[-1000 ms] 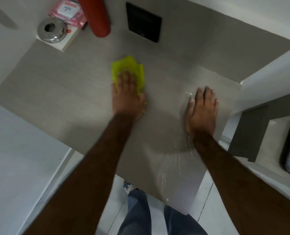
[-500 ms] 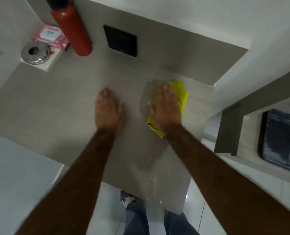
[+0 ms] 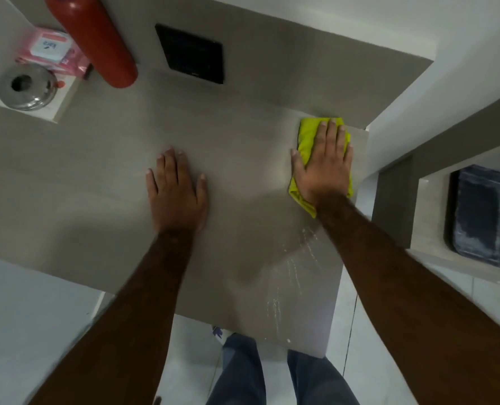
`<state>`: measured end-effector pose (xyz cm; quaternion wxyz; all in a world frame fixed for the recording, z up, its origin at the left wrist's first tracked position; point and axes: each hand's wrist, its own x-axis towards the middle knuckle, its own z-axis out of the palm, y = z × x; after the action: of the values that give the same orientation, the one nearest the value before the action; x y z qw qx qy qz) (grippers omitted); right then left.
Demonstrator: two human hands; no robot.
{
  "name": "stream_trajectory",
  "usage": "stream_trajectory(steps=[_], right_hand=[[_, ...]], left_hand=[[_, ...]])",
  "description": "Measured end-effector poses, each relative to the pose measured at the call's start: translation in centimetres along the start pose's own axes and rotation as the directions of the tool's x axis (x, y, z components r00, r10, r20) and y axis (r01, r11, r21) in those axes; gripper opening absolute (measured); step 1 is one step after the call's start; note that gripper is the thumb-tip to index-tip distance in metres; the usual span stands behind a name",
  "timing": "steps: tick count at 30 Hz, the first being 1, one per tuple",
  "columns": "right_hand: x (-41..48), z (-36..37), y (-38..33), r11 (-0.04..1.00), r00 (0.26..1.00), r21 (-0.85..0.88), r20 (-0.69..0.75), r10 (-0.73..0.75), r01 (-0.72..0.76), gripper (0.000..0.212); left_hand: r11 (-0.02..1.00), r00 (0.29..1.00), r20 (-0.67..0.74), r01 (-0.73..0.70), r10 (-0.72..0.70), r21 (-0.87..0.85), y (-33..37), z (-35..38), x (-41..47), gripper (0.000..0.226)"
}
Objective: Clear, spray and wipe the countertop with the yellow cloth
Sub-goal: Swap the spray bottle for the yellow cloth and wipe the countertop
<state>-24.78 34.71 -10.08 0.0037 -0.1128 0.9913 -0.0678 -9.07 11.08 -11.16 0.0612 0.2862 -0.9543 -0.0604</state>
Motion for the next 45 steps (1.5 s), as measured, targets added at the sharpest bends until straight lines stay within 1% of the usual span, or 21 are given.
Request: stream_trajectory(steps=[2, 4, 7, 10, 12, 14, 16, 17, 18, 19, 21, 22, 24, 26, 27, 30, 32, 34, 37, 40, 45], right_hand=[[-0.8, -0.2, -0.2, 1.000, 0.999, 0.003, 0.033, 0.006, -0.006, 0.078], [-3.5, -0.6, -0.3, 0.999, 0.997, 0.004, 0.058, -0.044, 0.043, 0.074], [-12.0, -0.9, -0.9, 0.975, 0.970, -0.018, 0.105, -0.220, 0.223, 0.073], [-22.0, 0.3, -1.8, 0.882, 0.869, -0.018, 0.185, -0.459, 0.470, 0.074], [-25.5, 0.7, -1.5, 0.822, 0.804, 0.030, 0.188, -0.564, 0.569, 0.073], [-26.0, 0.6, -0.4, 0.753, 0.733, 0.039, 0.202, -0.649, 0.656, 0.072], [-24.5, 0.3, 1.1, 0.681, 0.656, 0.025, 0.243, -0.714, 0.732, 0.072], [-23.2, 0.2, 1.6, 0.673, 0.648, 0.012, 0.255, -0.717, 0.740, 0.072], [-21.6, 0.1, 1.7, 0.698, 0.676, -0.008, 0.256, -0.691, 0.716, 0.072], [-20.0, 0.0, 1.5, 0.750, 0.733, -0.028, 0.240, -0.637, 0.661, 0.071], [-16.7, -0.1, -0.1, 0.868, 0.860, -0.051, 0.176, -0.479, 0.494, 0.069], [-15.4, 0.0, -1.3, 0.910, 0.903, -0.053, 0.160, -0.400, 0.412, 0.068], [-14.1, -0.1, -3.7, 0.954, 0.946, -0.051, 0.155, -0.283, 0.294, 0.069], [-15.1, 0.2, -5.9, 0.957, 0.950, -0.044, 0.146, -0.278, 0.287, 0.070], [-16.4, 0.4, -7.1, 0.939, 0.931, -0.042, 0.150, -0.332, 0.342, 0.071], [-21.3, 1.1, -9.9, 0.834, 0.821, 0.016, 0.166, -0.546, 0.551, 0.072], [-23.7, 1.1, -9.1, 0.807, 0.794, 0.048, 0.152, -0.588, 0.589, 0.070], [-25.6, 0.7, -6.2, 0.816, 0.802, 0.035, 0.163, -0.575, 0.577, 0.070], [-27.8, 0.1, -0.6, 0.876, 0.862, -0.024, 0.192, -0.470, 0.483, 0.075], [-27.5, -0.4, 2.0, 0.954, 0.937, -0.037, 0.201, -0.286, 0.299, 0.072], [-18.7, -0.9, 1.8, 0.998, 0.991, -0.056, 0.129, 0.020, -0.013, 0.069]], left_hand=[[1.000, 1.000, 0.001, 0.004, -0.004, 0.003, 0.0, 0.2, 0.0, 0.066], [1.000, 1.000, 0.014, -0.001, 0.001, 0.007, 0.2, 0.1, 0.0, 0.065], [1.000, 0.997, 0.071, -0.006, 0.006, -0.007, 0.3, -0.6, -0.1, 0.065], [0.999, 0.992, 0.123, -0.021, 0.026, -0.036, 0.1, -1.4, 0.1, 0.063], [0.996, 0.986, 0.157, -0.046, 0.058, -0.082, -0.4, -2.1, 0.4, 0.060], [0.992, 0.985, 0.152, -0.063, 0.079, -0.108, -2.1, -2.9, 0.0, 0.059], [0.998, 0.991, 0.127, -0.018, 0.027, -0.068, -5.0, -3.4, -1.3, 0.063], [0.999, 0.993, 0.117, 0.003, 0.001, -0.039, -6.6, -3.6, -2.2, 0.066], [1.000, 0.994, 0.111, 0.011, -0.010, -0.011, -7.9, -3.5, -3.1, 0.066], [1.000, 0.994, 0.108, 0.008, -0.009, 0.009, -8.8, -3.3, -3.8, 0.066], [1.000, 0.996, 0.085, -0.005, 0.003, 0.020, -9.4, -2.5, -4.2, 0.065], [1.000, 0.997, 0.072, -0.004, 0.003, 0.019, -9.4, -2.2, -4.1, 0.064], [1.000, 0.999, 0.054, -0.005, 0.004, 0.029, -9.3, -1.8, -4.0, 0.064], [0.999, 0.999, 0.045, -0.012, 0.011, 0.033, -9.4, -1.6, -4.0, 0.063], [0.999, 0.999, 0.045, -0.012, 0.011, 0.034, -9.5, -1.6, -4.1, 0.063], [1.000, 0.999, 0.046, -0.012, 0.011, 0.013, -9.3, -1.9, -4.1, 0.062], [1.000, 0.999, 0.039, -0.018, 0.018, 0.001, -9.3, -2.0, -4.2, 0.061], [1.000, 0.999, 0.041, -0.026, 0.026, 0.002, -9.3, -2.2, -4.2, 0.061], [0.999, 0.999, 0.044, -0.033, 0.032, 0.020, -9.4, -2.3, -4.3, 0.060], [0.999, 0.998, 0.051, -0.029, 0.027, 0.026, -9.5, -2.3, -4.2, 0.061], [0.999, 0.998, 0.058, -0.020, 0.018, 0.032, -9.6, -2.1, -4.0, 0.062]])
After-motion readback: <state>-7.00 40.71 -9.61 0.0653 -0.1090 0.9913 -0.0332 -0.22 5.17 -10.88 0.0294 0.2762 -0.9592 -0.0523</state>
